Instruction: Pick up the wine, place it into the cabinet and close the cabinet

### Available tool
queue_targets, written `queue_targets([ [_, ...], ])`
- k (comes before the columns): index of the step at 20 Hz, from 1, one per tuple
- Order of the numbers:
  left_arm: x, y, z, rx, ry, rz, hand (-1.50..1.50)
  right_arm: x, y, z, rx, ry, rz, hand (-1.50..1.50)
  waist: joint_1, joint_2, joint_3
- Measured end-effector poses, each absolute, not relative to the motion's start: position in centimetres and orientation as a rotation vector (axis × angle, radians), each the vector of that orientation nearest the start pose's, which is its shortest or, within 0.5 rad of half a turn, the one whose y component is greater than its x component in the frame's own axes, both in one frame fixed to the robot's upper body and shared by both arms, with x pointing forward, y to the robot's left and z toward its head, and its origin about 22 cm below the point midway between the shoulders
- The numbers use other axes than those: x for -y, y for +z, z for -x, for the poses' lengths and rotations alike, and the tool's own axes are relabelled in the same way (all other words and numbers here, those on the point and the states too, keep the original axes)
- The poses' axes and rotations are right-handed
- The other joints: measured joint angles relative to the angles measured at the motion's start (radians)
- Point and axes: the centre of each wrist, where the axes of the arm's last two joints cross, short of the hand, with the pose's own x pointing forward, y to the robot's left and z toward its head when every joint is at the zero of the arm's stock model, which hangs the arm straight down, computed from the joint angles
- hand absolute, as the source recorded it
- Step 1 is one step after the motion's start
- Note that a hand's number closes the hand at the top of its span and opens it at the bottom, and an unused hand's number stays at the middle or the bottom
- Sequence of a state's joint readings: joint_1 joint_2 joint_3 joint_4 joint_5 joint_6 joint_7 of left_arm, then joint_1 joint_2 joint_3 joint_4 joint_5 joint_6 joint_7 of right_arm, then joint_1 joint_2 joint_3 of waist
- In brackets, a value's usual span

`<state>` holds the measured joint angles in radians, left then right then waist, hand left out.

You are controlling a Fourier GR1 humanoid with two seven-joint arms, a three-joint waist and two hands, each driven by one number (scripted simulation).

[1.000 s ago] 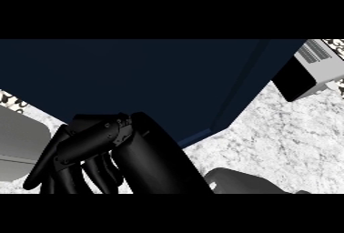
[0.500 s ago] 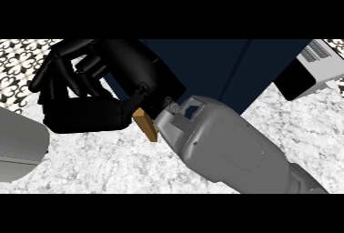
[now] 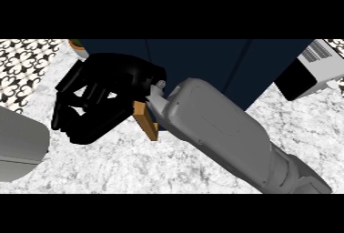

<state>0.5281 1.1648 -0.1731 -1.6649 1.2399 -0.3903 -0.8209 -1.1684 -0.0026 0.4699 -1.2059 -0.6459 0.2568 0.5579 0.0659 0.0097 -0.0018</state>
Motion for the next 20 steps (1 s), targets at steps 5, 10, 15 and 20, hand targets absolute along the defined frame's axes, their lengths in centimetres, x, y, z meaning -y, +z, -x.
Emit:
queue_targets([
  [5, -43.6, 6.7, -11.6, 1.802, 0.142, 0.404, -1.50, -2.0, 22.2, -35.7, 1.196, 1.148, -0.851, 1.50, -0.011, -0.004, 0.002],
  [10, -43.8, 6.7, -11.6, 1.794, 0.145, 0.414, -1.50, -1.6, 21.3, -37.9, 1.162, 1.119, -0.940, 1.50, -0.012, -0.006, 0.002],
  [15, -44.2, 6.5, -11.4, 1.788, 0.136, 0.410, -1.50, -1.1, 20.6, -39.2, 1.168, 1.101, -0.997, 1.50, -0.016, -0.014, -0.002],
  [20, -44.3, 6.5, -11.4, 1.783, 0.145, 0.414, -1.50, -0.6, 20.2, -40.1, 1.175, 1.081, -1.028, 1.50, -0.017, -0.023, -0.005],
])
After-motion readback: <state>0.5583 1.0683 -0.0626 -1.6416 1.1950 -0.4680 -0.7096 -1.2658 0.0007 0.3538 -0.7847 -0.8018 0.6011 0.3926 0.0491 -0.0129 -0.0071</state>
